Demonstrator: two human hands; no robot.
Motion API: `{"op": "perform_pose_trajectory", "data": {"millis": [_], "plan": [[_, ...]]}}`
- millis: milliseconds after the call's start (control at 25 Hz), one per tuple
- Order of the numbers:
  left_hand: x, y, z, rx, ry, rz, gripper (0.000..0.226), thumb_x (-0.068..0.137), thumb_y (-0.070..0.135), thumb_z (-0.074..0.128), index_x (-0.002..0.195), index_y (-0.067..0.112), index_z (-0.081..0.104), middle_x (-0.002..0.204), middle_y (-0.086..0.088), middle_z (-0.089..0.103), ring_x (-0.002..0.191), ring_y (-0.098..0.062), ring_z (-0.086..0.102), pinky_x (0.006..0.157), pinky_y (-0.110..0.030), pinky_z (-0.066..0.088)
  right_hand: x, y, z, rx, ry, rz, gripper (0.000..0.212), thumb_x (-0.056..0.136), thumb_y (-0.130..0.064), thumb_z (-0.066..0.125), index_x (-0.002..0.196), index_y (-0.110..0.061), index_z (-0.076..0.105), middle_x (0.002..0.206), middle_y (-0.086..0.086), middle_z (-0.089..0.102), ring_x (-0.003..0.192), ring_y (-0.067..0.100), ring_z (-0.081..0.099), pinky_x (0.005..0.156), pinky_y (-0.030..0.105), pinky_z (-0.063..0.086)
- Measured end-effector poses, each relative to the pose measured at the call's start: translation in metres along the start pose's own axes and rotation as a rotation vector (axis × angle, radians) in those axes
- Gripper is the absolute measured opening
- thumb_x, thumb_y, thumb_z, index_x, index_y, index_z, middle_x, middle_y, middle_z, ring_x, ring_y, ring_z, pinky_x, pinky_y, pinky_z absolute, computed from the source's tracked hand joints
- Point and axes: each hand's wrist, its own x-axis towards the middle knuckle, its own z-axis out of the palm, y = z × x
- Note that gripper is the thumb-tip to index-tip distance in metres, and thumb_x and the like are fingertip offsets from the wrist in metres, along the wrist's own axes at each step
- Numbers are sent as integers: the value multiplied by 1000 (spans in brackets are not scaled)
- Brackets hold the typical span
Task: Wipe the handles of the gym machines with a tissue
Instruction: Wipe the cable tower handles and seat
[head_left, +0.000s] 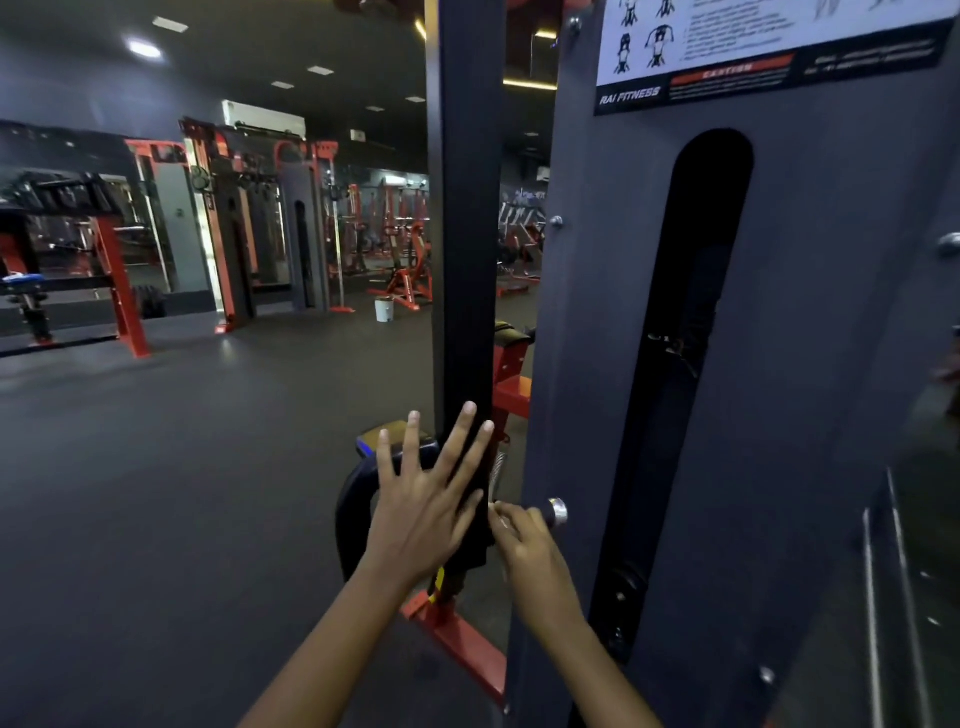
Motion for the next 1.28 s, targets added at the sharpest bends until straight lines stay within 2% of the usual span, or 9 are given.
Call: {"op": "perform_pose_trajectory", "data": {"millis": [80, 160, 280, 400, 560, 760, 1000, 1120, 1280], "plan": [[1, -1, 1, -18, 14, -1, 72, 90, 48, 45, 151, 28, 11, 160, 3, -1, 129, -42, 39, 99, -62, 31, -1, 14, -11, 1, -66, 84, 26, 94, -21, 53, 119, -22, 58, 116, -3, 54, 104, 15, 51, 84, 32, 47], [1, -1, 3, -25, 19, -6, 72, 91, 48, 44, 151, 27, 10, 160, 3, -2, 125, -41, 44, 97, -60, 32, -1, 33, -18, -162, -55, 86, 19, 99, -38, 38, 99, -33, 57, 101, -6, 52, 90, 14, 52, 84, 41, 46], [1, -2, 6, -15, 23, 0, 72, 91, 49, 42, 151, 26, 9, 160, 2, -3, 122, -40, 45, 97, -60, 32, -2, 48, -20, 31, 43, 289, 14, 96, -22, 49, 101, -27, 60, 97, -2, 52, 81, 15, 56, 72, 39, 50], [0, -3, 10, -8, 31, 4, 71, 92, 50, 40, 151, 25, 10, 160, 2, -1, 121, -39, 45, 98, -59, 32, 2, 27, -8, 84, 66, 150, 31, 88, -6, 59, 118, -12, 60, 111, 2, 54, 95, 16, 56, 75, 22, 49], [1, -3, 9, -11, 8, 6, 70, 93, 51, 39, 151, 25, 9, 160, 2, -2, 126, -38, 42, 100, -59, 30, 7, 14, 4, -71, -6, -80, 55, 70, 2, 73, 123, -8, 59, 110, 2, 59, 89, 17, 57, 55, 22, 52], [1, -1, 7, 21, 10, -6, 72, 92, 43, 44, 151, 24, 8, 160, 0, -2, 140, -32, 27, 107, -57, 26, 6, 63, -3, -154, -5, 141, 49, 70, 3, 76, 116, -10, 63, 94, 0, 57, 77, 15, 52, 44, 23, 47], [17, -1, 2, 195, 29, 112, 71, 93, 36, 41, 150, 9, 10, 159, -9, 2, 147, -25, 3, 114, -53, -1, 29, 37, -5, 4, 64, 131, 29, 78, 2, 67, 105, -10, 70, 95, 0, 61, 87, 17, 52, 65, 24, 49], [23, 0, 3, 188, 20, 131, 70, 94, 34, 41, 150, 6, 10, 159, -11, 2, 146, -26, 3, 116, -51, 1, 51, 15, 0, 125, -94, 130, 30, 81, 4, 54, 104, -6, 69, 108, 3, 65, 100, 20, 54, 81, 18, 38], [21, -6, 4, 149, 26, 153, 71, 93, 36, 43, 150, 6, 12, 159, -10, 3, 147, -24, 4, 116, -50, 8, 66, 35, -15, -98, -341, -23, 41, 84, 1, 53, 118, -21, 63, 121, -6, 60, 115, 15, 52, 83, 33, 34]]}}
